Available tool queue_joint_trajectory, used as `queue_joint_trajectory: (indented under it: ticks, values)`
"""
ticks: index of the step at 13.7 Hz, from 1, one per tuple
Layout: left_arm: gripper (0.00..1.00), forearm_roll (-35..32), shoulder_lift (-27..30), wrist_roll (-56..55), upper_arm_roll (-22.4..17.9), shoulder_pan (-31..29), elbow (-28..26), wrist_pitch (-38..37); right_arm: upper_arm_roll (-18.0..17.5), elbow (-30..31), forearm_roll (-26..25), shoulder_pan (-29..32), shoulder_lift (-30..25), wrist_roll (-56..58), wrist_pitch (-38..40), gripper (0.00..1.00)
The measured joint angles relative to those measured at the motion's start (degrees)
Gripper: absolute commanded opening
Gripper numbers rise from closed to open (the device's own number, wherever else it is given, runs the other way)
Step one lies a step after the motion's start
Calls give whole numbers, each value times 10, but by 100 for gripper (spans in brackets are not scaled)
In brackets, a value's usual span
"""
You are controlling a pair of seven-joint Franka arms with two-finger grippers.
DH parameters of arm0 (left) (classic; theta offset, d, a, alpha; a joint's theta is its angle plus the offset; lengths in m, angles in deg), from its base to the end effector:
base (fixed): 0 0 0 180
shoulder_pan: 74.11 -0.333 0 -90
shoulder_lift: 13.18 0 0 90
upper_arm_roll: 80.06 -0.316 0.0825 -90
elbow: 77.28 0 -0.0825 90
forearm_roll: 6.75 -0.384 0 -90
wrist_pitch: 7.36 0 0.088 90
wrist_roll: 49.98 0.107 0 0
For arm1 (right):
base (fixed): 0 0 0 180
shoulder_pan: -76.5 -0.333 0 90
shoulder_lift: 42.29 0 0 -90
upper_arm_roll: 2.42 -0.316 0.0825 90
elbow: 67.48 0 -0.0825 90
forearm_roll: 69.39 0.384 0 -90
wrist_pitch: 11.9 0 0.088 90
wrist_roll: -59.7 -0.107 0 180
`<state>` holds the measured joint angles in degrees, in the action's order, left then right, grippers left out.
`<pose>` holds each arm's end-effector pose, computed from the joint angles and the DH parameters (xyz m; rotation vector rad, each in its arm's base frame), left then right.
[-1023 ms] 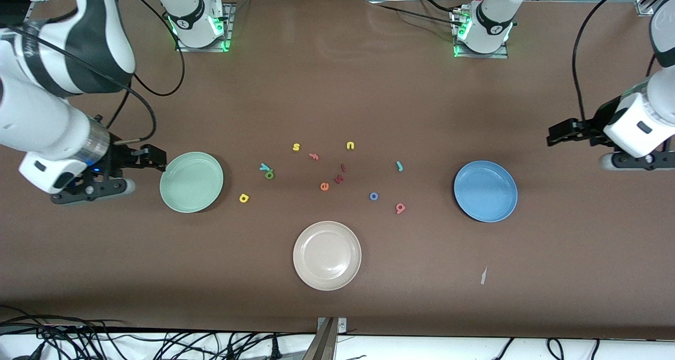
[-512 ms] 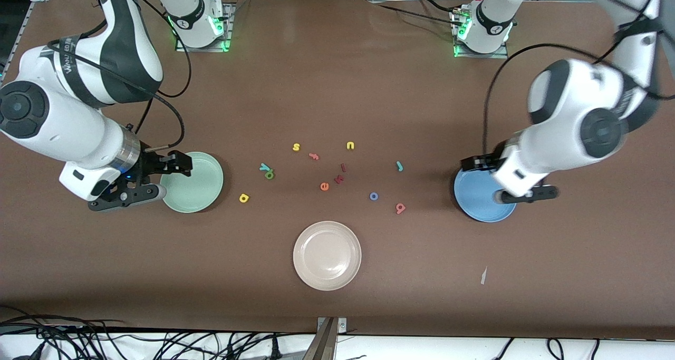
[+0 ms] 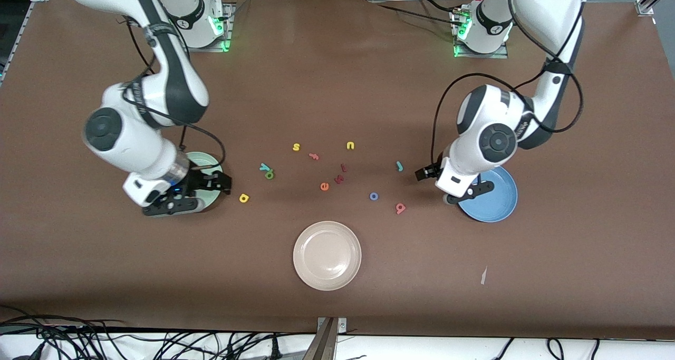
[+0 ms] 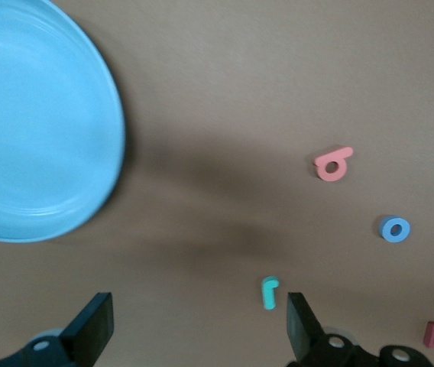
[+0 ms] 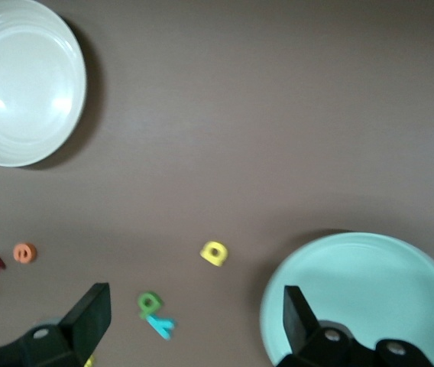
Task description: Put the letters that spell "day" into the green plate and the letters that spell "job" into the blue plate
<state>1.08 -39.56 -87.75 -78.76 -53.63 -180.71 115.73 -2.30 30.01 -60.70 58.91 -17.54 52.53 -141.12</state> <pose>0.5900 -0.2408 0.2808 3.0350 0.5559 -0.2496 0.6441 0.2072 0.3551 -2.9899 -0.1364 -0.1390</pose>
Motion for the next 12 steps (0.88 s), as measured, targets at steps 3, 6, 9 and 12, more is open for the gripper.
queue_joint_trajectory:
  ticks: [3, 6, 9, 12]
  values:
    - [100, 0, -3, -49, 6, 33, -55, 86, -38, 61, -40, -11, -2, -41, -67, 100]
    - [100, 0, -7, -70, 6, 51, -96, 159, -49, 96, -52, -18, 3, -43, -102, 100]
    - [100, 0, -30, -82, 6, 63, -114, 207, -51, 123, -53, -39, 17, -67, -165, 100]
    - [96, 0, -50, -93, 6, 73, -114, 226, -51, 157, -83, -48, 29, -79, -217, 100]
